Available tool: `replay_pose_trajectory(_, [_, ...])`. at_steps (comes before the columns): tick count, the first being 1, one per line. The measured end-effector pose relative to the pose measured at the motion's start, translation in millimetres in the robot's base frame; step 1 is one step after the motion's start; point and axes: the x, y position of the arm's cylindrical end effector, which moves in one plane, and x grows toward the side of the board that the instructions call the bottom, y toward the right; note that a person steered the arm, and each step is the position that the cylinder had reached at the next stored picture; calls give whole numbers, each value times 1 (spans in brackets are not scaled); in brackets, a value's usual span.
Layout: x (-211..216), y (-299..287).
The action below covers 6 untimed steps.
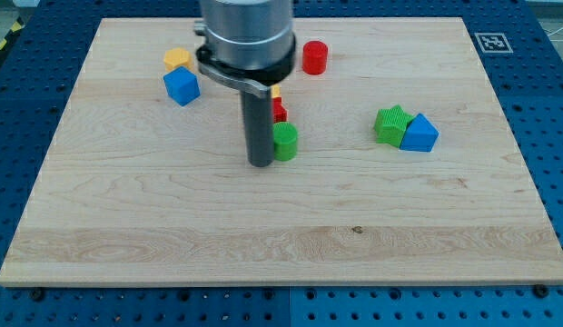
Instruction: Push the red star and yellow heart up a bit
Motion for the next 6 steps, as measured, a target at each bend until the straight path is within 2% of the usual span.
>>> replay_pose_trajectory(3, [0,77])
replay_pose_trajectory(4, [0,73])
replay_pose_trajectory(6, [-9,-12])
